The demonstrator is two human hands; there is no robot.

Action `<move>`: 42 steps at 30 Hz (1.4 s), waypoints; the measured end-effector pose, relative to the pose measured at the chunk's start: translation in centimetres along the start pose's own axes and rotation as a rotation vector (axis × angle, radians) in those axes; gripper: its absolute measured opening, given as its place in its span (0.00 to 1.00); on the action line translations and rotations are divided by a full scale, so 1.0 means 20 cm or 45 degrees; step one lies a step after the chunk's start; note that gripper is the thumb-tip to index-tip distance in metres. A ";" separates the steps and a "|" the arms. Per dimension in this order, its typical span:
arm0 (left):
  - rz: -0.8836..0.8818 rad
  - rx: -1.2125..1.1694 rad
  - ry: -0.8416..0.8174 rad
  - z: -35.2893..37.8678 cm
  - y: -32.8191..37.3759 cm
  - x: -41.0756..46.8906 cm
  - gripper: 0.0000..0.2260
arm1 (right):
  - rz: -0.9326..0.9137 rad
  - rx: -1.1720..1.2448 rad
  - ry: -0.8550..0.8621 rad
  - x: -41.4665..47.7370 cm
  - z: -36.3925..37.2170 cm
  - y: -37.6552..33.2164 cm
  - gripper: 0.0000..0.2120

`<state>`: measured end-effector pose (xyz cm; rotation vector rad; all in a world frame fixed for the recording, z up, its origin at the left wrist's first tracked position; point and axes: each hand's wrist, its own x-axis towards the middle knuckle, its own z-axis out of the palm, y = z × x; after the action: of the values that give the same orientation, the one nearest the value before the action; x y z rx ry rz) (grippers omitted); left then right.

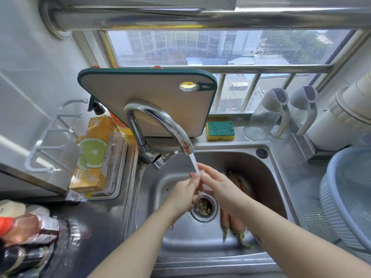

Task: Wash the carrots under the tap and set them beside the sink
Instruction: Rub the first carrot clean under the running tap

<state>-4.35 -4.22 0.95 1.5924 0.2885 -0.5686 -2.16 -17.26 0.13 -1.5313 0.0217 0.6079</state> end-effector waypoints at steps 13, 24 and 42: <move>-0.094 -0.295 -0.070 0.04 -0.03 -0.02 0.19 | -0.090 -0.094 0.291 0.04 0.08 0.00 0.09; -0.044 -0.145 0.079 0.02 -0.02 0.00 0.20 | -0.025 0.215 -0.028 0.03 0.00 0.04 0.18; 0.097 0.281 0.186 0.02 -0.07 -0.06 0.17 | -0.050 -0.129 0.284 0.04 0.05 0.03 0.20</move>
<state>-6.08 -4.27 0.45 1.8546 0.2804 -0.4371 -2.03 -16.00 -0.59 -1.6878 0.1322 0.4097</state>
